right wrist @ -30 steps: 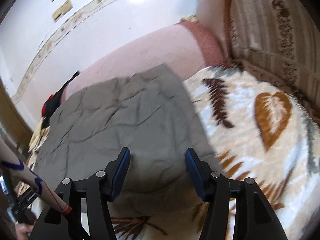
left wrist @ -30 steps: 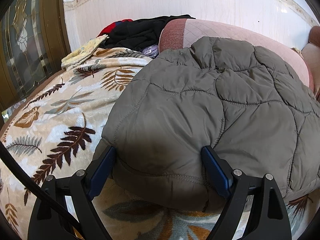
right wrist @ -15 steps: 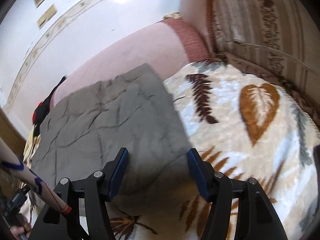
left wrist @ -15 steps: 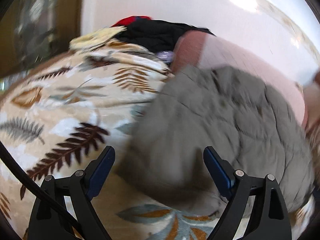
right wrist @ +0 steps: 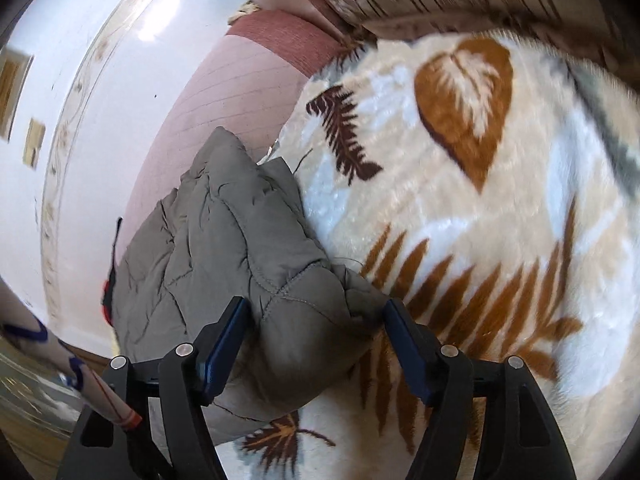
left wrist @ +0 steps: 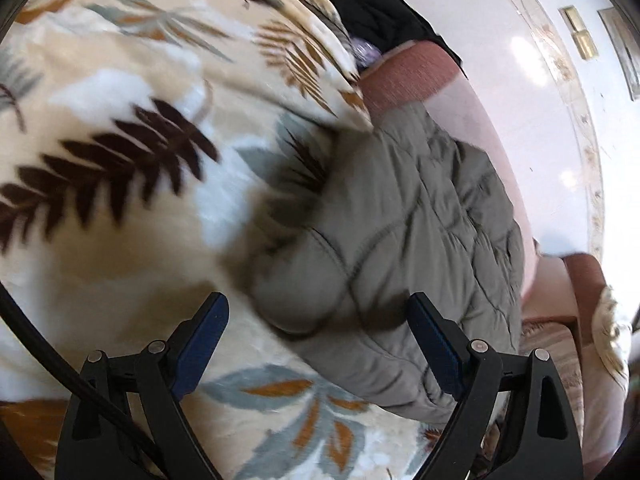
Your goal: Fold large clothes
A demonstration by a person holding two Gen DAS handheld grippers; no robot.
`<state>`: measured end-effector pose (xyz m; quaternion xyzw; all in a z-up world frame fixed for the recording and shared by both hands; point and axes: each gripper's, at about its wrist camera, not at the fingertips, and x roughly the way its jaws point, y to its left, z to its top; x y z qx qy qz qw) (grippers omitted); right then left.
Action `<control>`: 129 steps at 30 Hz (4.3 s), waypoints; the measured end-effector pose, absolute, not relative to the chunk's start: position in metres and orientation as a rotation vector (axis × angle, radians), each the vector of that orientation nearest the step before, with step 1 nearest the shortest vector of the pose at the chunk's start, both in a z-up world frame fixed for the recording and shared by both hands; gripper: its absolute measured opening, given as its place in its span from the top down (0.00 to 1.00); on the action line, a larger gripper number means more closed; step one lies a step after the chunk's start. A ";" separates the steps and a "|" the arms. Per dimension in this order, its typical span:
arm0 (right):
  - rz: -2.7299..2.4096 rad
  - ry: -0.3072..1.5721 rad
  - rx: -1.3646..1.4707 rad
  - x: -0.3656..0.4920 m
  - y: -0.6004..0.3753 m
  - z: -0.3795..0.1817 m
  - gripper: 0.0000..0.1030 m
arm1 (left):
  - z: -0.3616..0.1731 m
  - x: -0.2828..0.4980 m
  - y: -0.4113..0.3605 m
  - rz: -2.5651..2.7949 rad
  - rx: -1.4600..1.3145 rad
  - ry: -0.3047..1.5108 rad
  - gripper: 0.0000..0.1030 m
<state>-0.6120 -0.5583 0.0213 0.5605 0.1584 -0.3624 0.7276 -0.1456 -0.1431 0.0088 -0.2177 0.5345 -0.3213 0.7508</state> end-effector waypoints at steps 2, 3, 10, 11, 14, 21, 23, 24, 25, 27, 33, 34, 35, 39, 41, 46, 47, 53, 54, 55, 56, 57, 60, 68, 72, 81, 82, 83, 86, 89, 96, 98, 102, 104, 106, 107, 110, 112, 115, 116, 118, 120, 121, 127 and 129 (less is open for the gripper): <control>-0.782 0.325 1.281 -0.614 -0.559 0.016 0.25 | 0.006 -0.147 -0.149 -0.712 -0.477 1.171 0.13; -0.774 0.321 1.295 -0.614 -0.559 0.014 0.24 | 0.004 -0.147 -0.151 -0.715 -0.480 1.172 0.13; -0.749 0.301 1.304 -0.609 -0.562 0.009 0.17 | -0.001 -0.141 -0.166 -0.725 -0.484 1.154 0.13; -0.749 0.303 1.295 -0.607 -0.563 0.008 0.16 | 0.000 -0.141 -0.169 -0.723 -0.475 1.147 0.12; -0.750 0.330 1.289 -0.598 -0.566 0.000 0.14 | 0.000 -0.142 -0.173 -0.721 -0.445 1.131 0.10; -0.727 0.348 1.187 -0.577 -0.568 -0.001 0.11 | 0.002 -0.141 -0.187 -0.711 -0.372 1.086 0.06; -0.731 0.375 1.130 -0.570 -0.566 0.002 0.29 | 0.008 -0.145 -0.193 -0.701 -0.307 1.048 0.14; -0.738 0.386 1.100 -0.567 -0.564 0.006 0.40 | 0.014 -0.151 -0.197 -0.689 -0.246 1.012 0.18; -0.752 0.398 1.047 -0.564 -0.561 0.013 0.48 | 0.021 -0.157 -0.202 -0.679 -0.179 0.965 0.25; -0.786 0.429 0.933 -0.557 -0.551 0.026 0.52 | 0.029 -0.169 -0.209 -0.659 -0.084 0.891 0.33; -0.855 0.495 0.733 -0.546 -0.536 0.038 0.54 | 0.034 -0.181 -0.222 -0.620 0.051 0.808 0.36; -0.854 0.495 0.734 -0.547 -0.536 0.038 0.54 | 0.034 -0.181 -0.223 -0.618 0.059 0.804 0.36; -0.856 0.500 0.730 -0.547 -0.535 0.039 0.54 | 0.034 -0.180 -0.224 -0.617 0.064 0.802 0.36; -0.865 0.510 0.708 -0.544 -0.535 0.043 0.54 | 0.034 -0.181 -0.226 -0.608 0.085 0.790 0.36; -0.864 0.511 0.708 -0.544 -0.536 0.042 0.54 | 0.034 -0.184 -0.227 -0.603 0.097 0.781 0.36; -0.871 0.518 0.689 -0.542 -0.533 0.042 0.54 | 0.036 -0.195 -0.232 -0.578 0.159 0.734 0.37; -0.874 0.522 0.679 -0.541 -0.533 0.042 0.54 | 0.037 -0.197 -0.233 -0.573 0.176 0.722 0.37; -0.887 0.534 0.638 -0.539 -0.530 0.043 0.54 | 0.038 -0.205 -0.236 -0.562 0.209 0.694 0.39; -0.887 0.534 0.638 -0.539 -0.531 0.043 0.54 | 0.038 -0.205 -0.236 -0.561 0.213 0.690 0.39; -0.887 0.533 0.639 -0.539 -0.530 0.043 0.54 | 0.038 -0.206 -0.237 -0.560 0.216 0.686 0.40; -0.888 0.535 0.636 -0.539 -0.530 0.044 0.54 | 0.038 -0.207 -0.237 -0.558 0.219 0.683 0.41; -0.888 0.536 0.634 -0.538 -0.530 0.044 0.54 | 0.038 -0.208 -0.238 -0.556 0.224 0.677 0.42; -0.887 0.535 0.636 -0.539 -0.530 0.043 0.54 | 0.039 -0.210 -0.239 -0.550 0.237 0.664 0.43; -0.888 0.536 0.627 -0.539 -0.530 0.044 0.54 | 0.041 -0.215 -0.240 -0.544 0.257 0.639 0.48; -0.890 0.536 0.616 -0.538 -0.529 0.045 0.55 | 0.042 -0.217 -0.240 -0.543 0.260 0.632 0.49; -0.891 0.535 0.602 -0.538 -0.527 0.047 0.56 | 0.045 -0.220 -0.240 -0.541 0.261 0.622 0.51; -0.891 0.534 0.600 -0.538 -0.527 0.047 0.57 | 0.046 -0.220 -0.239 -0.541 0.259 0.622 0.51; -0.891 0.532 0.597 -0.538 -0.527 0.048 0.57 | 0.046 -0.221 -0.239 -0.542 0.259 0.620 0.51; -0.892 0.530 0.592 -0.538 -0.525 0.049 0.57 | 0.047 -0.221 -0.238 -0.542 0.260 0.617 0.52; -0.891 0.529 0.591 -0.538 -0.525 0.049 0.57 | 0.048 -0.222 -0.238 -0.542 0.259 0.615 0.52; -0.891 0.528 0.585 -0.537 -0.524 0.049 0.58 | 0.050 -0.223 -0.237 -0.542 0.257 0.610 0.53; -0.891 0.526 0.584 -0.537 -0.524 0.049 0.58 | 0.051 -0.224 -0.237 -0.542 0.256 0.609 0.53; -0.887 0.520 0.578 -0.538 -0.522 0.053 0.60 | 0.054 -0.224 -0.236 -0.542 0.254 0.608 0.54; -0.883 0.515 0.567 -0.538 -0.519 0.058 0.61 | 0.058 -0.226 -0.234 -0.545 0.250 0.608 0.55; -0.879 0.508 0.558 -0.539 -0.515 0.064 0.62 | 0.065 -0.228 -0.231 -0.549 0.240 0.607 0.55; -0.875 0.504 0.557 -0.540 -0.512 0.068 0.62 | 0.068 -0.230 -0.229 -0.550 0.235 0.606 0.56; -0.865 0.494 0.544 -0.544 -0.505 0.080 0.64 | 0.078 -0.237 -0.221 -0.552 0.229 0.601 0.56; -0.858 0.488 0.534 -0.547 -0.499 0.087 0.65 | 0.085 -0.241 -0.216 -0.552 0.226 0.595 0.57; -0.846 0.467 0.516 -0.557 -0.485 0.103 0.66 | 0.100 -0.251 -0.201 -0.559 0.204 0.585 0.57; -0.842 0.458 0.517 -0.562 -0.482 0.107 0.66 | 0.107 -0.257 -0.194 -0.560 0.193 0.579 0.57; -0.834 0.436 0.519 -0.573 -0.472 0.117 0.66 | 0.115 -0.268 -0.181 -0.562 0.182 0.574 0.57; -0.832 0.421 0.528 -0.586 -0.460 0.126 0.66 | 0.121 -0.280 -0.167 -0.564 0.170 0.579 0.57; -0.827 0.412 0.539 -0.595 -0.453 0.130 0.66 | 0.122 -0.289 -0.158 -0.563 0.168 0.579 0.57; -0.794 0.416 0.605 -0.646 -0.407 0.127 0.66 | 0.105 -0.339 -0.104 -0.573 0.185 0.624 0.57; -0.782 0.420 0.621 -0.660 -0.394 0.123 0.66 | 0.098 -0.349 -0.089 -0.578 0.182 0.646 0.56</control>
